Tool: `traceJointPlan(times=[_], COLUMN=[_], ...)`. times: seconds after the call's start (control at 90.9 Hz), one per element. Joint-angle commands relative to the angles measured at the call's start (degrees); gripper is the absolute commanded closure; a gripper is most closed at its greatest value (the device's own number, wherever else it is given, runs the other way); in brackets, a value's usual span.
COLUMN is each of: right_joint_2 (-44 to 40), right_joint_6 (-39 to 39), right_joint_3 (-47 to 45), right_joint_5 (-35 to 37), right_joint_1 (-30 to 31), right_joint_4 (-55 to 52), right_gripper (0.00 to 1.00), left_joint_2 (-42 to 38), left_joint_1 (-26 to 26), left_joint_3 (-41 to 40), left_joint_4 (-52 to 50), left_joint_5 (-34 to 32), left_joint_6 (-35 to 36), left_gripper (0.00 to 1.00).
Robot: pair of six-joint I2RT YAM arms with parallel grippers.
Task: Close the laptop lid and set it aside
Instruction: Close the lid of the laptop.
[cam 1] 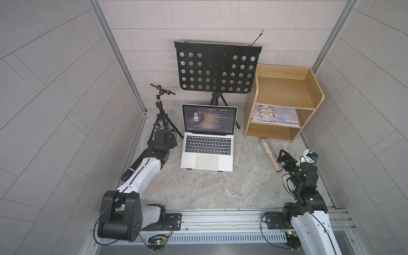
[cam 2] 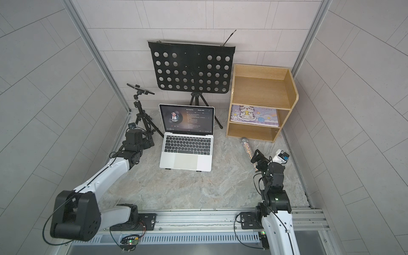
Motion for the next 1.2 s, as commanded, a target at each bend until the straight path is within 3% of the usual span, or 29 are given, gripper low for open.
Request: traceJointPlan(times=[0.0,0.099,0.297,0.561,0.726,0.825,0.935,1.068,1.189], right_joint_2=[-0.2,1.5,5.3,13.2,22.7,29.5,36.1,44.0,50.5], right_joint_6=[2.2,1.8,-3.1,-12.4,-17.2,-21.6,-31.9,-47.0,-55.7], right_joint_3=[-1.2,-1.7,0.6,8.6,17.6,25.6,36.7,51.1,60.8], right_joint_5=[-5.2,-7.7,-13.9,-22.0,-32.6,-40.8,-45.0,-43.7,-39.1], right_joint_1=[0.8,1.8,4.6,8.7,10.6,11.4,14.3,19.9,24.3], right_joint_4=[3.8,8.3,15.7,18.3,17.5,13.7,4.0,-11.6,-19.7], right_gripper=[0.00,0.00,0.00,0.00,0.00,0.00,0.00,0.00,0.00], left_joint_2=[-5.2,-10.0,-15.1,-15.9,-13.9,-13.3,-14.2,-15.3,-15.4], left_joint_1=[0.4,0.3,-1.0,-5.2,-9.4,-10.4,-10.8,-11.3,-12.2], left_joint_3=[2.5,3.1,7.4,10.3,13.7,13.9,10.8,6.5,5.0], left_joint_4=[-16.8,-19.1,-20.8,-14.9,-17.2,-18.3,-15.2,-11.9,-12.1], left_joint_5=[0.8,3.2,16.1,34.8,40.5,43.2,46.0,46.7,45.2], left_joint_6=[-5.0,-5.9,-6.8,-12.5,-10.2,-10.4,-16.8,-24.5,-26.2], left_gripper=[0.00,0.00,0.00,0.00,0.00,0.00,0.00,0.00,0.00])
